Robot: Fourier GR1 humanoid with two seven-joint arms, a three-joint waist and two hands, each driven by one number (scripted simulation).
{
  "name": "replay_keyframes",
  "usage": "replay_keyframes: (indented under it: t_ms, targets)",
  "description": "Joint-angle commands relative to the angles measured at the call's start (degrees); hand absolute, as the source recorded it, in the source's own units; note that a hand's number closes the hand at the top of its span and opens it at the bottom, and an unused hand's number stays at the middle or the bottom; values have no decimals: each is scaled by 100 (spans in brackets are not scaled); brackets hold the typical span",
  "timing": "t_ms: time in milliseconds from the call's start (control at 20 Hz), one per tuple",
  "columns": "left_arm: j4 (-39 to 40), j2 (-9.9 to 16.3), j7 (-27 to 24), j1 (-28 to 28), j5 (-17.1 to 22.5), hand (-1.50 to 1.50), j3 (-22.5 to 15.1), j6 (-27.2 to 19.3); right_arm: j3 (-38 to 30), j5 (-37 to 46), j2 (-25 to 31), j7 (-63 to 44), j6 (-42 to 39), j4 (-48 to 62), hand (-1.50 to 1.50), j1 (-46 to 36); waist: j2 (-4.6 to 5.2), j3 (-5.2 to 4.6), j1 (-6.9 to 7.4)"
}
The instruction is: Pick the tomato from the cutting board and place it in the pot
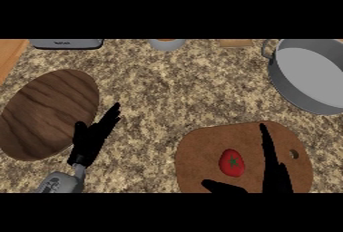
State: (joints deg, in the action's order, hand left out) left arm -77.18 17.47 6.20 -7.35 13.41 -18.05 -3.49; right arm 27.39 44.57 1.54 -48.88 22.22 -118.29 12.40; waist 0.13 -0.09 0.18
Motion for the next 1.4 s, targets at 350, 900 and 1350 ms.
replay_keyframes:
  t_ms: [350, 900, 1350]
  targets:
    - [-27, 37, 97, 102, -114, 0, 656, 641, -278, -380, 246, 317, -229, 599, -150, 194, -17, 9, -34]
    - [-329, -208, 283, 297, -380, 0, 668, 560, -671, -2096, 466, 2596, 273, 887, -150, 1077, -24, 15, -34]
    - [-496, -450, 96, 611, -758, 0, 565, 517, -1307, -3633, 200, 4187, 43, 1858, -150, 716, -18, 13, -20]
